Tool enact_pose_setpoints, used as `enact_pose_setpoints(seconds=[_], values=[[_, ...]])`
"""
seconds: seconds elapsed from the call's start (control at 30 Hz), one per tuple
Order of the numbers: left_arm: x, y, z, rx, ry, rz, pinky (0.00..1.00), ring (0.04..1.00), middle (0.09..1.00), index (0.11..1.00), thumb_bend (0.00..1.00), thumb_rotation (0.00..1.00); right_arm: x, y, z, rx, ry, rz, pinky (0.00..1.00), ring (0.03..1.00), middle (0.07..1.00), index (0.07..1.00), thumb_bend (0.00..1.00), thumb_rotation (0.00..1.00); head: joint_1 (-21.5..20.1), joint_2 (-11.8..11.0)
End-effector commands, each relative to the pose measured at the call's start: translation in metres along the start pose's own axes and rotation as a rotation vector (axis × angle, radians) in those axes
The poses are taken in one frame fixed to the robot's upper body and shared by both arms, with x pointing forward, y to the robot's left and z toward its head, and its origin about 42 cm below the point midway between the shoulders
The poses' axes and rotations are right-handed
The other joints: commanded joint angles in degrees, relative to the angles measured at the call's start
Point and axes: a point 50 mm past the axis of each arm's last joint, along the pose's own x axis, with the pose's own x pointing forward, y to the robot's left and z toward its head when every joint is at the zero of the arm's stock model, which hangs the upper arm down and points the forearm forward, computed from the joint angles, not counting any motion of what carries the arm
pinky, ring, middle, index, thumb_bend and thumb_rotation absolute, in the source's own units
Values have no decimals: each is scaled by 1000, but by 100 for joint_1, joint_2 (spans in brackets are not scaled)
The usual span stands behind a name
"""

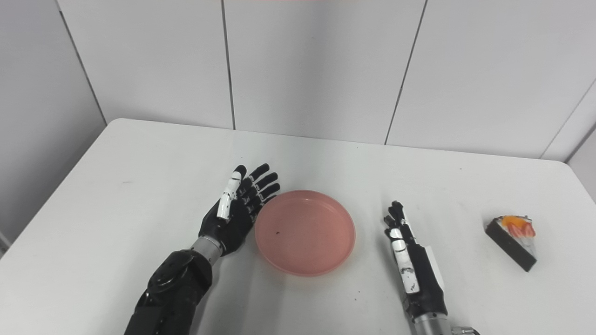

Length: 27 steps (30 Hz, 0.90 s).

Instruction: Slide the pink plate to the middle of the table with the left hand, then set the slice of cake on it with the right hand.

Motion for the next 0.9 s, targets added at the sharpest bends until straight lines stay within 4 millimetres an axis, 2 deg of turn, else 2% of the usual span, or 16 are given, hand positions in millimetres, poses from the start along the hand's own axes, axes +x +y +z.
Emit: enact_pose_setpoints(seconds=[0.0, 0.13, 0.2, 0.33, 0.4, 0.43, 0.6, 0.73, 0.8, 0.87], values=[[-1, -3, 4, 0, -10, -14, 939, 923, 912, 902, 435, 1000, -11, 8, -12, 42, 51, -16, 990, 975, 995, 1000, 463, 1000, -21, -3], [-3, -1, 6, 28, -12, -13, 922, 915, 906, 898, 442, 1000, -10, 7, -7, 44, 38, -28, 994, 975, 994, 1000, 489, 1000, -132, 18], [-4, 1, 6, 32, -16, -12, 917, 912, 906, 897, 446, 1000, -8, 8, 3, 39, 20, -37, 990, 973, 993, 1000, 506, 1000, -203, 23], [-6, 4, 9, 25, -18, -8, 909, 909, 905, 892, 453, 1000, -6, 15, 35, 5, -21, -66, 983, 973, 992, 1000, 521, 1000, -383, 18], [-7, 5, 10, 27, -20, -10, 917, 912, 908, 893, 454, 1000, -5, 15, 55, -55, -66, -91, 963, 962, 984, 1000, 476, 1000, -456, 12], [-7, 6, 10, 28, -20, -10, 919, 913, 907, 894, 457, 1000, -5, 15, 62, -72, -78, -99, 951, 957, 982, 1000, 489, 1000, -456, 12], [-10, 12, 13, 29, -28, -3, 905, 893, 884, 879, 461, 1000, 0, 2, 95, -255, -169, -137, 858, 911, 963, 1000, 574, 996, -768, -12], [-13, 19, 15, 39, -28, 7, 917, 895, 884, 879, 466, 1000, 10, -9, 119, -382, -227, -172, 799, 906, 959, 1000, 591, 942, -1082, -67], [-15, 24, 15, 37, -25, 6, 920, 898, 889, 882, 470, 1000, 14, -13, 127, -418, -239, -195, 824, 907, 958, 1000, 590, 926, -1202, -93], [-16, 29, 15, 34, -22, 5, 921, 900, 892, 884, 474, 1000, 16, -18, 135, -496, -276, -238, 800, 890, 943, 1000, 582, 932, -1358, -119]])
